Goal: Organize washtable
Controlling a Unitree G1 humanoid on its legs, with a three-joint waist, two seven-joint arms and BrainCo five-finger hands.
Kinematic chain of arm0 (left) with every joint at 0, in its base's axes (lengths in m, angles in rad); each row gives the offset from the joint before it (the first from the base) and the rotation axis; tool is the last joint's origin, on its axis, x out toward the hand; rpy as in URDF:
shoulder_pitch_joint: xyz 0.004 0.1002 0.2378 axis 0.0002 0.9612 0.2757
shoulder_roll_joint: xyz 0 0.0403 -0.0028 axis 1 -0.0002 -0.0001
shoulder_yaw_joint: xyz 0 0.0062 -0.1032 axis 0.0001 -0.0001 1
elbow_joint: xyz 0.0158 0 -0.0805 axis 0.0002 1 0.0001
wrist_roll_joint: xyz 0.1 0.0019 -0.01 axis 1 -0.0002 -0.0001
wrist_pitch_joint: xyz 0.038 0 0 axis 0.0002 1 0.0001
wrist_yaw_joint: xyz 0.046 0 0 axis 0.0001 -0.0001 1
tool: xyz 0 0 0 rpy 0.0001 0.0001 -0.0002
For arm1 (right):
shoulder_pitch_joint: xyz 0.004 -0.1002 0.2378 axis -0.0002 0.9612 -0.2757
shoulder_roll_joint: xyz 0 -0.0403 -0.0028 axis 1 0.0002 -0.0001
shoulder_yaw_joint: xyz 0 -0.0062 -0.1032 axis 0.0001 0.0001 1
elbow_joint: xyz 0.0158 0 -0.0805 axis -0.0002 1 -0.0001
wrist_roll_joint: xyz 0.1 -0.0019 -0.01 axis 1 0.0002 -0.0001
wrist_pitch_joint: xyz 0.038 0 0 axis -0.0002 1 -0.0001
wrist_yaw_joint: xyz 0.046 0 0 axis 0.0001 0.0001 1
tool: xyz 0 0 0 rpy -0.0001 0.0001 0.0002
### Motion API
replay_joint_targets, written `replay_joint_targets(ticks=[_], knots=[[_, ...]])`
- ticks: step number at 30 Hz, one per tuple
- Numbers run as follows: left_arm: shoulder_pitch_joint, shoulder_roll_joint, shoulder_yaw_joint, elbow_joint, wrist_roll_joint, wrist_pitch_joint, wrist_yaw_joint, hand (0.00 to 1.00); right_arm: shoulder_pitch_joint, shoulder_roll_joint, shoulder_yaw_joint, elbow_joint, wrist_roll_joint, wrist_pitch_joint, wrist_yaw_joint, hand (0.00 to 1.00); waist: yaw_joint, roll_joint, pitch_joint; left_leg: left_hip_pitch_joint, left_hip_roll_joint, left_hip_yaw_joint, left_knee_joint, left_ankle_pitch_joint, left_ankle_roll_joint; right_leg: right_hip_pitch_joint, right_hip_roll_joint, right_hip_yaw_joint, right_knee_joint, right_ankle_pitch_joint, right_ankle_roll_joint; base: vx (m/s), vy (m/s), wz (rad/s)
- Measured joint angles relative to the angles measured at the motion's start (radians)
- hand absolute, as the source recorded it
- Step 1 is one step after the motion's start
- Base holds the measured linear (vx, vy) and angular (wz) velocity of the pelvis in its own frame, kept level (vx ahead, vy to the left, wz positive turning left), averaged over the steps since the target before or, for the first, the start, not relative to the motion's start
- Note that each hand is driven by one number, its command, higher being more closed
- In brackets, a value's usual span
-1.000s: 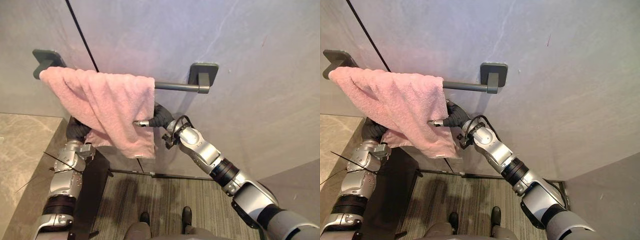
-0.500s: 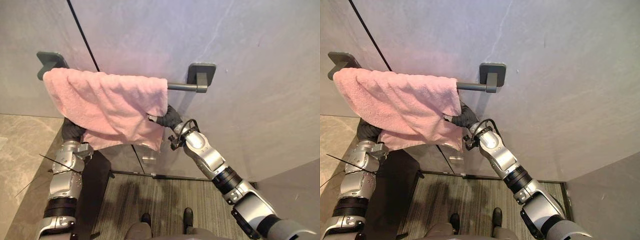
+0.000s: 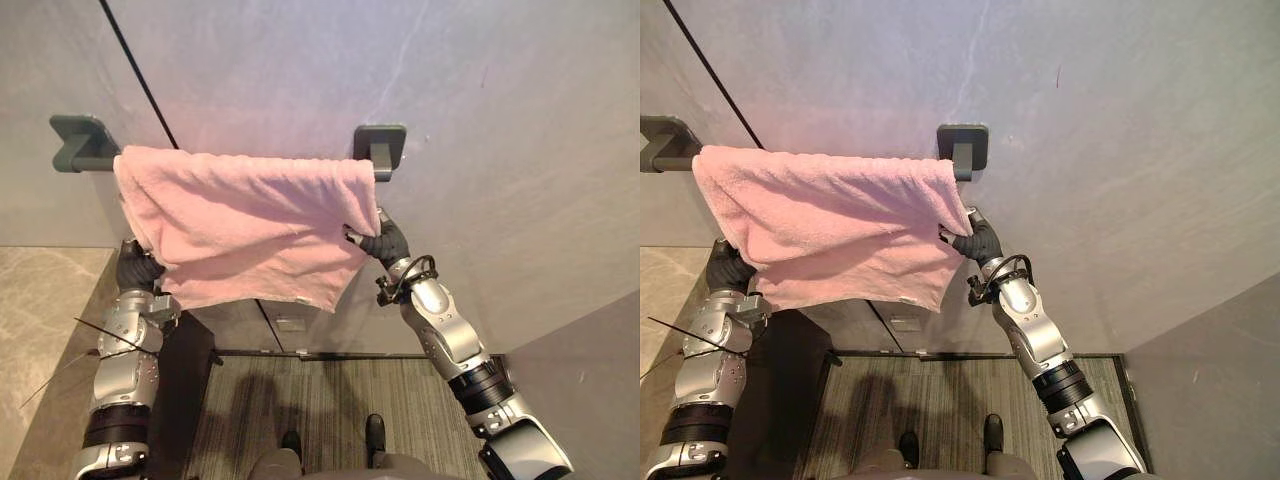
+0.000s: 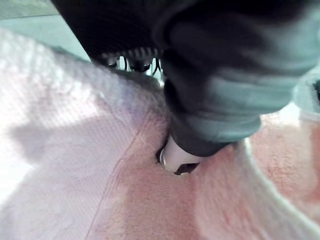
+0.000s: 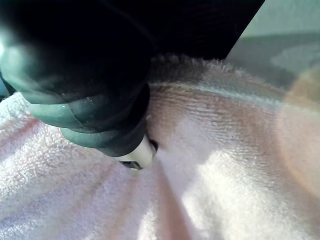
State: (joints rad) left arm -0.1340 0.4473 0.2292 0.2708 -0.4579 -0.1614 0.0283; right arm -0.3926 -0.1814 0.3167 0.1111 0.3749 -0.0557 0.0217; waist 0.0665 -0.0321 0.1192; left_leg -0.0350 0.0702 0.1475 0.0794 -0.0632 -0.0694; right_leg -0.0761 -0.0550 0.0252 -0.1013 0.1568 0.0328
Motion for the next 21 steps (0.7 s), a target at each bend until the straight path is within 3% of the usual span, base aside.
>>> replay_joint_targets(ticks=[21], knots=[[0.025, -0.013, 0.017, 0.057, 0.022, 0.001, 0.000, 1.00, 0.015, -0.004, 0.013, -0.015, 0.005, 0.002, 0.000, 1.00, 0.001, -0.021, -0.015, 0.008, -0.002, 0.001, -0.010, 0.004, 0.005, 0.002, -0.001, 0.002, 0.000, 0.005, 0.004, 0.00, 0.000, 0.00]])
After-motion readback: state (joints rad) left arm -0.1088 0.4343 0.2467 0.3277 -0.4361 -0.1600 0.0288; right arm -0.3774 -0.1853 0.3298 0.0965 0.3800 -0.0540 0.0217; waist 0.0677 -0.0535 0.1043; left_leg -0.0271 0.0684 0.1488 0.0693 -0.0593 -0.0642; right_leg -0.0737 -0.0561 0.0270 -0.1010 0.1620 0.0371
